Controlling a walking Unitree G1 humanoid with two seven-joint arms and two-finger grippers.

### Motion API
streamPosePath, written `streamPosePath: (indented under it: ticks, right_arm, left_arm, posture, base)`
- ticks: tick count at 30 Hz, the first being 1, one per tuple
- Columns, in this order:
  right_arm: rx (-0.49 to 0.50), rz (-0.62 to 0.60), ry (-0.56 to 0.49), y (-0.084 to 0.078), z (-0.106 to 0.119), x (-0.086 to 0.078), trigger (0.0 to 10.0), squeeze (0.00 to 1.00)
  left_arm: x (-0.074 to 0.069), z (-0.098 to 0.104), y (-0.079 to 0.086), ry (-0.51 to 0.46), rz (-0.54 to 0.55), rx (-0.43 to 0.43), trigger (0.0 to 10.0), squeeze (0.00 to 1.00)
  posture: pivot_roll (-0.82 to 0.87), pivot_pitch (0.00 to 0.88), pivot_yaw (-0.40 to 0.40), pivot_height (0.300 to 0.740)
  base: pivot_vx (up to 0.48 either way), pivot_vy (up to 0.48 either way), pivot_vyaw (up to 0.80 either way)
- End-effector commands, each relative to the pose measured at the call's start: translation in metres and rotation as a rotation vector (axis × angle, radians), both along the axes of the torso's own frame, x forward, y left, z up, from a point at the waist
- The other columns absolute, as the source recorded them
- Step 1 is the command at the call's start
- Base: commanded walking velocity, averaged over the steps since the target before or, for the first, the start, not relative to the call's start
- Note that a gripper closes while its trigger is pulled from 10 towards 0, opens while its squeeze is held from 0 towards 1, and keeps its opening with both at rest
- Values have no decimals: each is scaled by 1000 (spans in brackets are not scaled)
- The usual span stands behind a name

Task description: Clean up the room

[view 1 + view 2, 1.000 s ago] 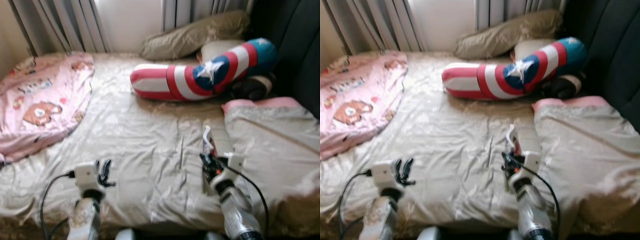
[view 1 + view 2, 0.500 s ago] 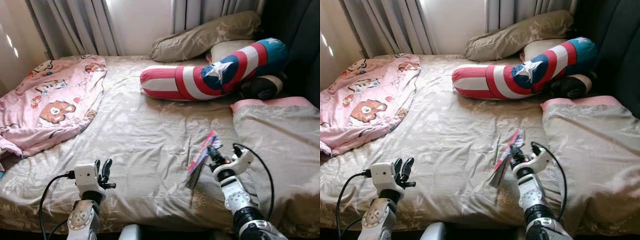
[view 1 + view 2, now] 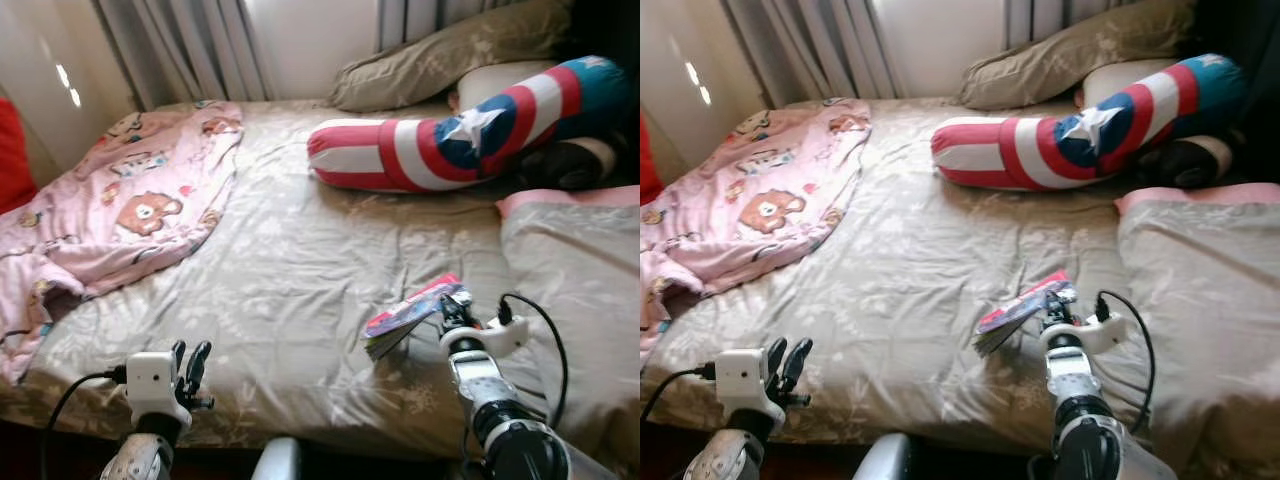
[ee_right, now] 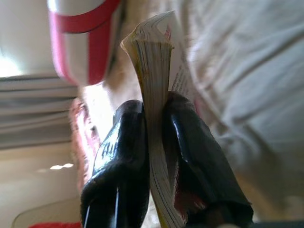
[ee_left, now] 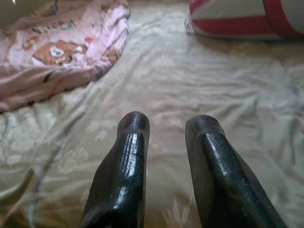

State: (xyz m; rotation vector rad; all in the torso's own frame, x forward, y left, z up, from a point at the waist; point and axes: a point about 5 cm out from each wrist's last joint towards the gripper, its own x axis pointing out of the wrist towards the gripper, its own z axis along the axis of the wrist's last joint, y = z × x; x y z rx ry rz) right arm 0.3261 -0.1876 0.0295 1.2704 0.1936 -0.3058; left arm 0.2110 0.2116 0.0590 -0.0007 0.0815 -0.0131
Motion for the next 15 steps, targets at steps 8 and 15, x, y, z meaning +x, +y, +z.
streamPosePath:
  ticks: [8, 15]
  right_arm:
    - [-31, -126, 205, -20, -36, -36, 10000, 0]
    - [-30, -172, 232, -28, -39, -40, 10000, 0]
  left_arm:
    - [-27, 12, -1, 40, -73, 45, 10000, 0]
    - [-38, 20, 4, 73, -64, 58, 10000, 0]
  posture:
    - [258, 84, 160, 619]
    - [286, 147, 162, 619]
  base:
    - [0, 0, 0]
    - [0, 0, 0]
